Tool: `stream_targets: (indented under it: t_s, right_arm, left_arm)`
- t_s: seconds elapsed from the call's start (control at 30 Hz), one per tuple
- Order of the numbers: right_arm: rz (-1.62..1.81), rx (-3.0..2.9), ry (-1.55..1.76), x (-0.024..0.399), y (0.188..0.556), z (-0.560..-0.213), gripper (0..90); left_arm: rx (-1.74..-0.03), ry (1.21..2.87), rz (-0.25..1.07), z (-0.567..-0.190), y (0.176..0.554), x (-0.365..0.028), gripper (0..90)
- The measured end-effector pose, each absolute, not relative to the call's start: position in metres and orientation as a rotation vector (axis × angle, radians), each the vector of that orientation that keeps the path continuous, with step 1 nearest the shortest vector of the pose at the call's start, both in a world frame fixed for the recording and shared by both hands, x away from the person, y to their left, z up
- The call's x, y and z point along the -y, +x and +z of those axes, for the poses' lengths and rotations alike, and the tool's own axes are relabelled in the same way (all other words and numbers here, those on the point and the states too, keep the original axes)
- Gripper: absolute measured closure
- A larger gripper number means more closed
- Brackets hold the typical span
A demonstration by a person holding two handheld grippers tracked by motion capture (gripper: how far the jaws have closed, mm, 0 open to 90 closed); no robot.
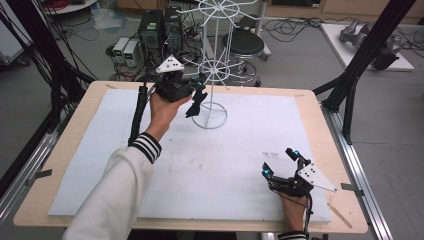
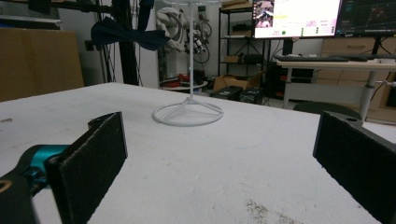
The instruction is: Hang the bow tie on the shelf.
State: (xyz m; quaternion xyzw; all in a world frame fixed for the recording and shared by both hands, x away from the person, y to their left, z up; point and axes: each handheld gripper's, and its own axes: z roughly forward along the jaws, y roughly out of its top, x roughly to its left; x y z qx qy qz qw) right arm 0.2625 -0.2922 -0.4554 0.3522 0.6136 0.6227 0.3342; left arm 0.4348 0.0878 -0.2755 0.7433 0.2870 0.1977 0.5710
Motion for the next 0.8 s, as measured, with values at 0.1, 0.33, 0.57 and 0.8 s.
stream_targets:
  t_s: [0.1, 0.33, 0.57, 0.8]
  right_arm:
    - [1.625, -1.602, 0.918, 0.2922, 0.2626, -0.4554, 1.9]
    - [1.624, -1.6, 0.917, 0.2922, 0.2627, -0.4554, 1.9]
    - [1.625, -1.6, 0.917, 0.2923, 0.2628, -0.4554, 1.9]
    - [1.625, -1.6, 0.916, 0.2923, 0.2628, -0.4554, 1.9]
  left_arm:
    - [-0.681, 1.751, 0.47, -0.2767, 0.435, -0.0863, 87.9]
    - [-0.699, 1.767, 0.488, -0.2771, 0.4367, -0.0864, 87.9]
    - [-0.698, 1.785, 0.496, -0.2707, 0.4383, -0.0842, 87.7]
    - [-0.714, 1.832, 0.501, -0.2699, 0.4401, -0.0819, 87.6]
